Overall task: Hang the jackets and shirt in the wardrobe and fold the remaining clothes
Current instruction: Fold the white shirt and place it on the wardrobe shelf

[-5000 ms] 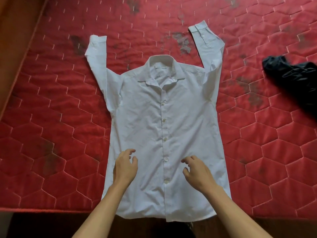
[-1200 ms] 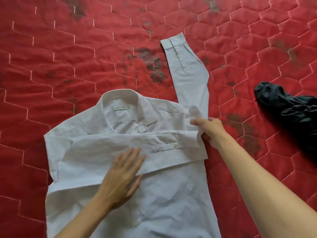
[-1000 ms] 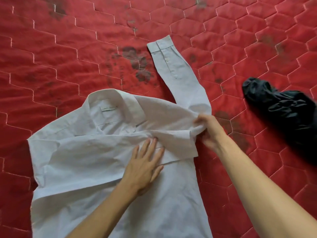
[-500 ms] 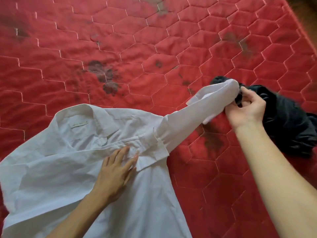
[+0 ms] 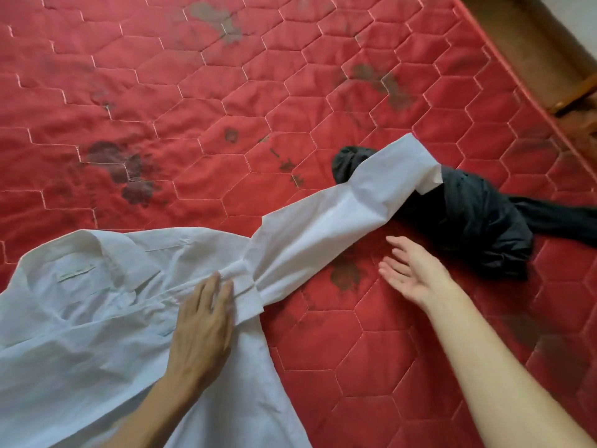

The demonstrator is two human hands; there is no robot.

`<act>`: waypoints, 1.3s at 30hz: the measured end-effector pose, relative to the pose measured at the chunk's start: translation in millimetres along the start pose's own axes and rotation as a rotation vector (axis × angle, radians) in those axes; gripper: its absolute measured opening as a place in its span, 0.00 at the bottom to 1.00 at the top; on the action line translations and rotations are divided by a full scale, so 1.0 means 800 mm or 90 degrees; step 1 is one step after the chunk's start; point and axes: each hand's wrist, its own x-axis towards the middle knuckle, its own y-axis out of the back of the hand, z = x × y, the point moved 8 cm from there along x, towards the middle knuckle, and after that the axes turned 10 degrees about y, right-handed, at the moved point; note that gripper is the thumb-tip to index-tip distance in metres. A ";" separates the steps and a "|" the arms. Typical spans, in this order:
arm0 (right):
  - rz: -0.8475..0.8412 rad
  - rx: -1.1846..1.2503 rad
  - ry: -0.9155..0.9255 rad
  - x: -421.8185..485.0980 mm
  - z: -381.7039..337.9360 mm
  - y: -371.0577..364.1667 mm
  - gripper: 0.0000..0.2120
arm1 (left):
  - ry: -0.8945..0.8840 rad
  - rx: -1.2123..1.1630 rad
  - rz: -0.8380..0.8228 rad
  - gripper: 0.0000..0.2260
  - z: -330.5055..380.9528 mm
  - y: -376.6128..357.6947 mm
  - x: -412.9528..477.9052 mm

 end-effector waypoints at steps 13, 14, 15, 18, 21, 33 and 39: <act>-0.223 0.253 0.182 0.029 -0.134 -0.086 0.12 | 0.029 0.029 0.003 0.25 0.012 -0.041 0.001; -0.227 0.271 0.201 0.022 -0.154 -0.081 0.11 | 0.033 0.034 0.002 0.25 0.010 -0.040 0.000; -0.218 0.282 0.229 0.014 -0.175 -0.073 0.12 | 0.038 0.040 0.000 0.25 0.009 -0.040 0.000; -0.167 0.289 0.328 -0.005 -0.235 -0.043 0.09 | 0.059 0.055 -0.016 0.26 0.006 -0.040 0.004; -0.152 0.214 0.397 -0.025 -0.255 -0.024 0.14 | 0.086 0.053 -0.041 0.26 0.011 -0.041 0.012; -0.055 0.084 0.641 -0.218 -0.131 -0.098 0.05 | 0.239 -0.519 0.010 0.15 0.011 0.057 -0.023; -0.290 -0.288 0.800 -0.336 0.022 -0.285 0.14 | 0.442 -1.054 -0.093 0.26 -0.083 0.129 -0.058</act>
